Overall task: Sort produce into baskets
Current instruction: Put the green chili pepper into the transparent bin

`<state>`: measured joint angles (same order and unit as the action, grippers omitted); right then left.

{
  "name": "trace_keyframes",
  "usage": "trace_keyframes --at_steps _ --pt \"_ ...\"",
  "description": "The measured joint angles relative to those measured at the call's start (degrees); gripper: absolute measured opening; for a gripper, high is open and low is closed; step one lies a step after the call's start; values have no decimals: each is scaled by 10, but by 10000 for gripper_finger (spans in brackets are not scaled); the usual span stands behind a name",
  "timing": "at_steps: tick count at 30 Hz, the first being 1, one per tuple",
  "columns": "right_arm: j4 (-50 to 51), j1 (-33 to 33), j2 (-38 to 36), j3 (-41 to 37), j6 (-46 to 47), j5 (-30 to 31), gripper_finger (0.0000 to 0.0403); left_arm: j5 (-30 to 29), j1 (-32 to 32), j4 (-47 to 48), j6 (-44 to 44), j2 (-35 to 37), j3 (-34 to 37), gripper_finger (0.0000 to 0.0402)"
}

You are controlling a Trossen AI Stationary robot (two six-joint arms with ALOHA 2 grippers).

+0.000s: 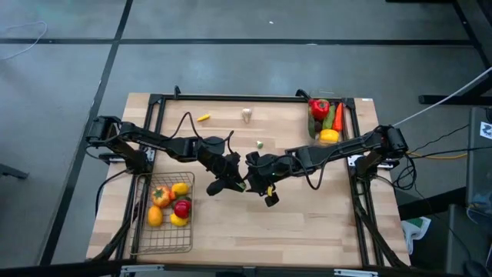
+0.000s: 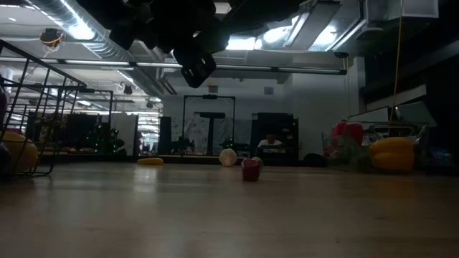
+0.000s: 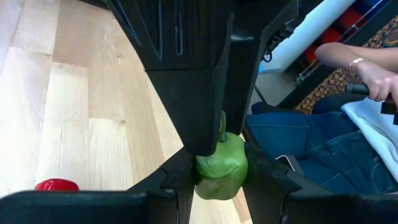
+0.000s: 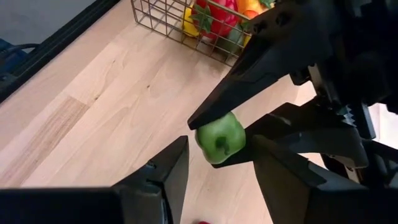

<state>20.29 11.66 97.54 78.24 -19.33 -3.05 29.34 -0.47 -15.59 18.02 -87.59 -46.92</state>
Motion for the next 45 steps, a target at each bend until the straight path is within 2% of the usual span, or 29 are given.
trace_keyframes --at_steps 17,32,45 --pt "0 0 0 0 0 0 171 0 0 0 0 0 0 111" --pt "0 0 0 0 0 -11 79 1 0 1 0 0 0 111" --pt "-3 0 0 0 0 -11 73 2 0 1 -6 0 0 111"
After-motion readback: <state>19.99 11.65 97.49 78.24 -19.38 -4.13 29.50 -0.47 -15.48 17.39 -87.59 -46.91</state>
